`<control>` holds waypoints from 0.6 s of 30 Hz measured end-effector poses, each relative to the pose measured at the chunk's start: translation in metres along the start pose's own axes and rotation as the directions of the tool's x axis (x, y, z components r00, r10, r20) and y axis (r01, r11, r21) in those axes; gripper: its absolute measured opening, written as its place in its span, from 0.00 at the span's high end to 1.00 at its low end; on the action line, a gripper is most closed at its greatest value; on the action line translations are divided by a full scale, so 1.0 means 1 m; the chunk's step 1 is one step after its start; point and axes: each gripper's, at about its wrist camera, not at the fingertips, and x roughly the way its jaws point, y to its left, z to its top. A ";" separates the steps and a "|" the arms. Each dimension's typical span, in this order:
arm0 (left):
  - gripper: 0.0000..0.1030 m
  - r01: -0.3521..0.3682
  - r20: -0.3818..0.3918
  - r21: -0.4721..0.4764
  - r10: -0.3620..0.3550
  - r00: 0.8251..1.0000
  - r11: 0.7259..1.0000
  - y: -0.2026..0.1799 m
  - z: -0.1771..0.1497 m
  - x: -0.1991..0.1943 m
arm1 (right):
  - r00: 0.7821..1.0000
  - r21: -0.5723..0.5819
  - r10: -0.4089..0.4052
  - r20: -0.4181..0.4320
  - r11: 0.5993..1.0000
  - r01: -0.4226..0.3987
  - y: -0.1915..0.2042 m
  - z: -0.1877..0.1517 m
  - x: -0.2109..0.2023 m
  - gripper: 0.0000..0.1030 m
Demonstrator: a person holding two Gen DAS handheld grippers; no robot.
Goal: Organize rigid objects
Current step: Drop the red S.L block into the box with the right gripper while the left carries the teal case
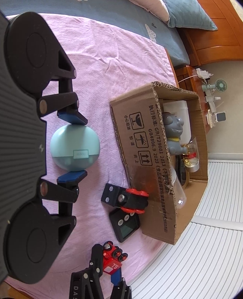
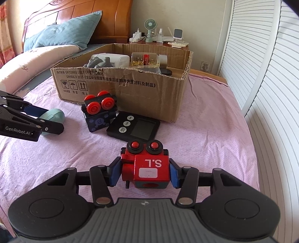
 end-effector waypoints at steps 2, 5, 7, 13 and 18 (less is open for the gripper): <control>0.50 0.012 -0.009 0.022 -0.012 1.000 1.000 -0.001 0.001 -0.001 | 1.000 -0.014 0.000 -0.004 1.000 0.000 0.001 0.001 -0.001 0.45; 0.50 0.020 -0.021 0.051 -0.019 1.000 0.999 -0.001 0.002 -0.004 | 1.000 -0.034 0.012 -0.002 0.999 -0.012 0.001 0.005 -0.007 0.45; 0.50 0.035 -0.027 0.065 -0.033 0.999 0.997 0.000 0.004 -0.007 | 1.000 -0.049 0.020 0.001 0.999 -0.020 0.001 0.009 -0.011 0.45; 0.50 0.073 -0.052 0.102 -0.068 0.996 0.992 0.003 0.012 -0.020 | 0.999 -0.103 0.034 0.034 0.994 -0.030 -0.002 0.027 -0.031 0.45; 0.50 0.105 -0.065 0.110 -0.098 0.993 0.988 0.008 0.018 -0.030 | 0.995 -0.116 0.062 0.083 0.992 -0.052 -0.009 0.054 -0.044 0.45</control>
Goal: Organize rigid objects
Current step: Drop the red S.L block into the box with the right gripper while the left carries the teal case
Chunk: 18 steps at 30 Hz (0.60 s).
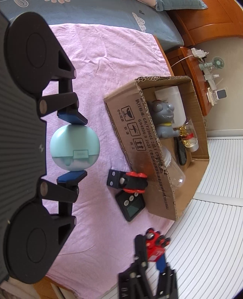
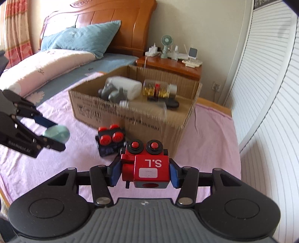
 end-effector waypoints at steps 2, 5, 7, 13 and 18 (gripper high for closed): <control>0.50 0.005 0.003 0.006 -0.005 1.000 1.000 0.001 0.003 -0.004 | 1.000 -0.004 0.005 0.024 1.000 -0.005 -0.004 0.013 0.000 0.45; 0.50 0.011 0.010 0.015 -0.011 1.000 1.000 0.003 0.009 -0.012 | 0.998 -0.016 -0.004 0.056 1.000 0.004 -0.010 0.036 0.005 0.45; 0.50 0.008 0.017 0.019 -0.008 1.000 1.000 0.006 0.013 -0.016 | 0.998 -0.019 -0.004 0.065 1.000 0.005 -0.015 0.052 0.014 0.45; 0.50 -0.006 0.041 0.025 0.005 0.999 1.000 0.013 0.025 -0.024 | 0.999 -0.007 -0.003 0.036 1.000 0.003 -0.027 0.091 0.060 0.45; 0.50 -0.015 0.059 0.026 0.013 0.998 1.000 0.017 0.033 -0.025 | 1.000 0.031 0.008 -0.007 0.999 -0.007 -0.033 0.111 0.099 0.45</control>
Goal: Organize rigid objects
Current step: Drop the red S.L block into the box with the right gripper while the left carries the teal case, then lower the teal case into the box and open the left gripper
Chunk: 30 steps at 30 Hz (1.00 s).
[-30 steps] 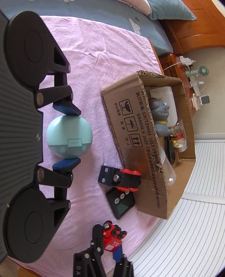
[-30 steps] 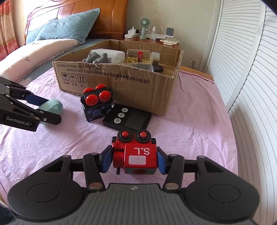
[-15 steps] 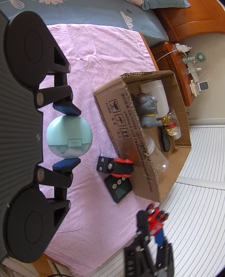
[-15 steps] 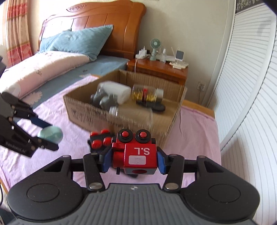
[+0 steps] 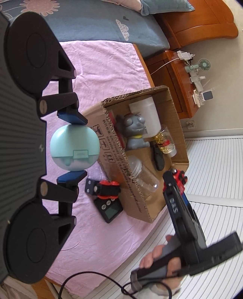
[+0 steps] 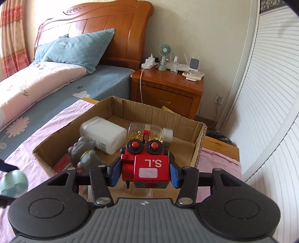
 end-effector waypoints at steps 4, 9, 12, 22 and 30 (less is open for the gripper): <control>0.50 -0.005 0.008 0.006 0.005 1.000 1.000 0.001 0.005 0.002 | 1.000 0.030 0.014 -0.009 0.999 -0.014 0.000 0.003 0.011 0.27; 0.50 0.003 0.017 0.018 -0.004 1.000 1.000 -0.001 0.012 0.003 | 0.999 0.062 0.025 0.024 0.998 -0.026 -0.001 -0.007 -0.010 0.06; 0.50 0.010 0.023 0.025 -0.011 1.000 1.000 -0.004 0.018 0.003 | 1.000 0.073 0.010 0.024 0.997 -0.012 -0.001 -0.016 -0.026 0.00; 0.50 0.011 0.035 0.045 -0.013 0.999 0.999 -0.012 0.047 0.014 | 0.990 0.108 -0.141 -0.001 0.984 0.140 0.006 -0.049 -0.071 0.00; 0.50 0.013 0.046 0.055 -0.015 0.999 0.998 -0.022 0.086 0.043 | 0.991 0.198 -0.137 -0.003 0.971 0.135 0.002 -0.075 -0.085 0.00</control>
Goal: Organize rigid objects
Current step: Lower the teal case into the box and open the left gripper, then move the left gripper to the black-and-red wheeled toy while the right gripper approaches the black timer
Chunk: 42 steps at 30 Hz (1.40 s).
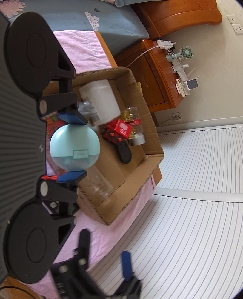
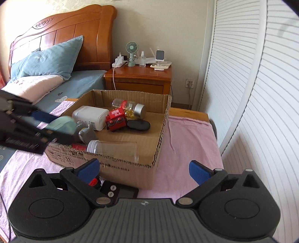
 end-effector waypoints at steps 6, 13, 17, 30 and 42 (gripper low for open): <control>0.50 0.010 -0.023 0.011 -0.009 1.000 1.000 -0.012 0.023 0.039 | 1.000 0.040 -0.012 -0.012 0.999 0.013 -0.010 -0.010 0.001 0.00; 0.42 0.001 -0.050 -0.016 -0.002 0.999 1.000 -0.019 0.032 0.066 | 1.000 0.076 -0.011 -0.025 0.997 0.013 -0.023 -0.018 0.003 0.00; 0.15 -0.027 -0.049 -0.058 0.024 0.999 0.998 -0.015 0.032 0.059 | 1.000 0.084 -0.008 -0.031 0.996 0.010 -0.025 -0.020 0.004 0.00; 0.09 -0.063 -0.051 -0.088 0.059 0.997 0.994 -0.017 0.004 -0.003 | 0.999 0.082 -0.006 -0.039 0.997 0.010 -0.014 -0.024 -0.009 0.00; 0.03 -0.193 -0.020 -0.167 0.193 0.981 0.967 -0.032 -0.045 -0.052 | 1.000 0.104 0.003 -0.025 0.995 -0.001 -0.011 -0.037 -0.023 0.00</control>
